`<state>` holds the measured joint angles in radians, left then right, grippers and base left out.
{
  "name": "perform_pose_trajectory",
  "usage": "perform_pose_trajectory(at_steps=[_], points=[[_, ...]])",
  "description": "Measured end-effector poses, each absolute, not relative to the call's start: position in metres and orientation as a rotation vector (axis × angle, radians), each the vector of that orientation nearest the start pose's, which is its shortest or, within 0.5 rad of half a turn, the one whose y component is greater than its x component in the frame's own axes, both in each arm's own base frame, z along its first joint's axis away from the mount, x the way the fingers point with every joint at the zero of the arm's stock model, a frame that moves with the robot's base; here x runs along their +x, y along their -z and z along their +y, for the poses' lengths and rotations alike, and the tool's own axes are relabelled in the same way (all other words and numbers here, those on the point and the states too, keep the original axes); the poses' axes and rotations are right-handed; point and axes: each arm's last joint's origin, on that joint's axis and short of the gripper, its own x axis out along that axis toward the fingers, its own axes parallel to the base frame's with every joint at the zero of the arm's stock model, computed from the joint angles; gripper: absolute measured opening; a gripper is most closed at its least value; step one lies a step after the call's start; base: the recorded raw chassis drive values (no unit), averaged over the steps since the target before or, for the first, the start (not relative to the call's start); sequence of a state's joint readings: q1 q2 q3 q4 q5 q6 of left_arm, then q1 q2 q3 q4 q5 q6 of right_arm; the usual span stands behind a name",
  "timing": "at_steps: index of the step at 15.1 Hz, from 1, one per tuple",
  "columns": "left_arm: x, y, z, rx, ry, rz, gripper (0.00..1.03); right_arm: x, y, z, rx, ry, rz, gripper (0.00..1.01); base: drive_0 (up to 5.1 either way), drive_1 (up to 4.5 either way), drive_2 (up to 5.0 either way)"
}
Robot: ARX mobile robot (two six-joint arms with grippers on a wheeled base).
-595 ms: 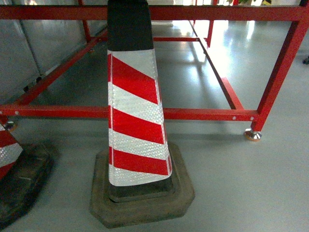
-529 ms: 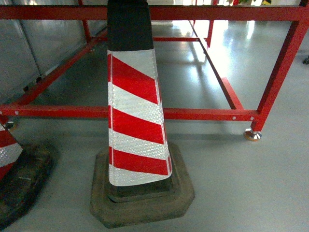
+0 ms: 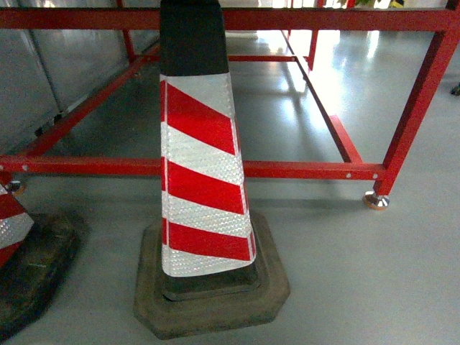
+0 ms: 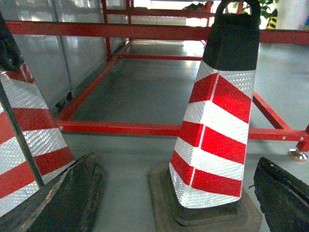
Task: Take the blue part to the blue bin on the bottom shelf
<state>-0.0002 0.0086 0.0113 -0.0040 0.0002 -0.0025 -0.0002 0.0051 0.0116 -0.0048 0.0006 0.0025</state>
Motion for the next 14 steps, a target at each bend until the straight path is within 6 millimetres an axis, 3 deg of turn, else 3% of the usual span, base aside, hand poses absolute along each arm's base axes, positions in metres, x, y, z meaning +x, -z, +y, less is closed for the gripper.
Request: perform_pose_trajectory(at_steps=[14], points=[[0.0975,-0.1663,0.0,-0.003,0.0,0.001,0.98,0.0973,-0.1665,0.0,0.002,0.001,-0.001,0.98,0.0,0.0,0.0]])
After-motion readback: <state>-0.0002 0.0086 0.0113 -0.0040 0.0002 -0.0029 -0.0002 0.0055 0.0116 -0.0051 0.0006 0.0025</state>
